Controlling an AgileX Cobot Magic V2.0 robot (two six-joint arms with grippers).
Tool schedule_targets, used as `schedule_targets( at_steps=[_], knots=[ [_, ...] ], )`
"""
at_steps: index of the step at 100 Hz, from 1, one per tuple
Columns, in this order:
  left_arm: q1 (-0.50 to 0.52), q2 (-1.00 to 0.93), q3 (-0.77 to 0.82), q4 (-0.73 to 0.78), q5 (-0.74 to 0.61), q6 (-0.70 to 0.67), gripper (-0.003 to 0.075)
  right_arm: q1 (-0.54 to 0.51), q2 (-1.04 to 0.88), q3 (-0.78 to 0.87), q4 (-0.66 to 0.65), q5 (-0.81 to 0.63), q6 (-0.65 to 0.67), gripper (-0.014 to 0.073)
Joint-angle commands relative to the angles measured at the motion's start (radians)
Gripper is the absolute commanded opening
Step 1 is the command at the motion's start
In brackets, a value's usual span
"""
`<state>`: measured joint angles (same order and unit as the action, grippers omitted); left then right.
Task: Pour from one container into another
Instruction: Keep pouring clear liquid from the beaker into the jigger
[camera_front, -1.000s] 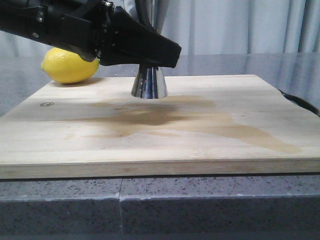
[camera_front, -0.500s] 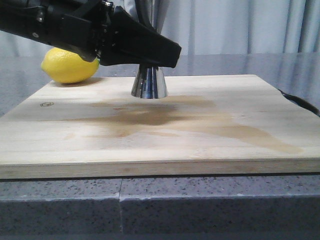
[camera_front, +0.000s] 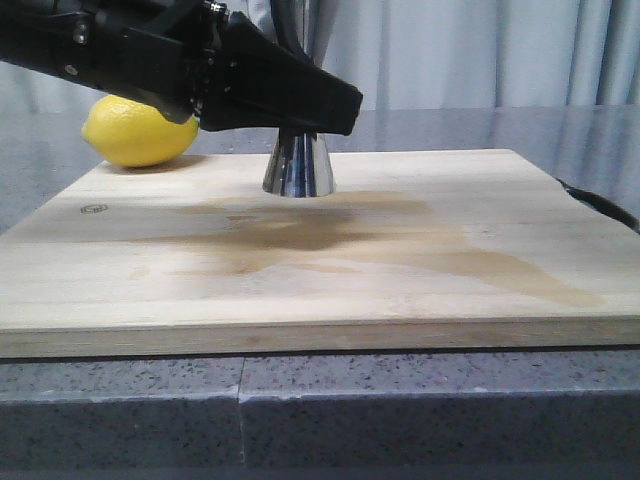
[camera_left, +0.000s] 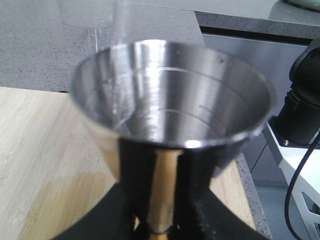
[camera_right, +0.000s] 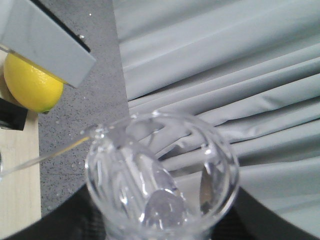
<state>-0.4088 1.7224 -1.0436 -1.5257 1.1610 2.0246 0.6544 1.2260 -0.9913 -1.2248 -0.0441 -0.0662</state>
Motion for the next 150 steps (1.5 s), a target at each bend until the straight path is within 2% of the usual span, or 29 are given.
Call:
schedule_targets(
  at_steps=[1, 150],
  knots=[
    [-0.010, -0.050, -0.028, -0.078, 0.096, -0.006, -0.0019, 0.001, -0.023, -0.041, -0.023, -0.034, -0.003, 0.0204],
    [-0.010, -0.050, -0.028, -0.078, 0.089, -0.006, -0.0019, 0.001, -0.023, -0.041, -0.092, -0.033, -0.003, 0.0204]
  ],
)
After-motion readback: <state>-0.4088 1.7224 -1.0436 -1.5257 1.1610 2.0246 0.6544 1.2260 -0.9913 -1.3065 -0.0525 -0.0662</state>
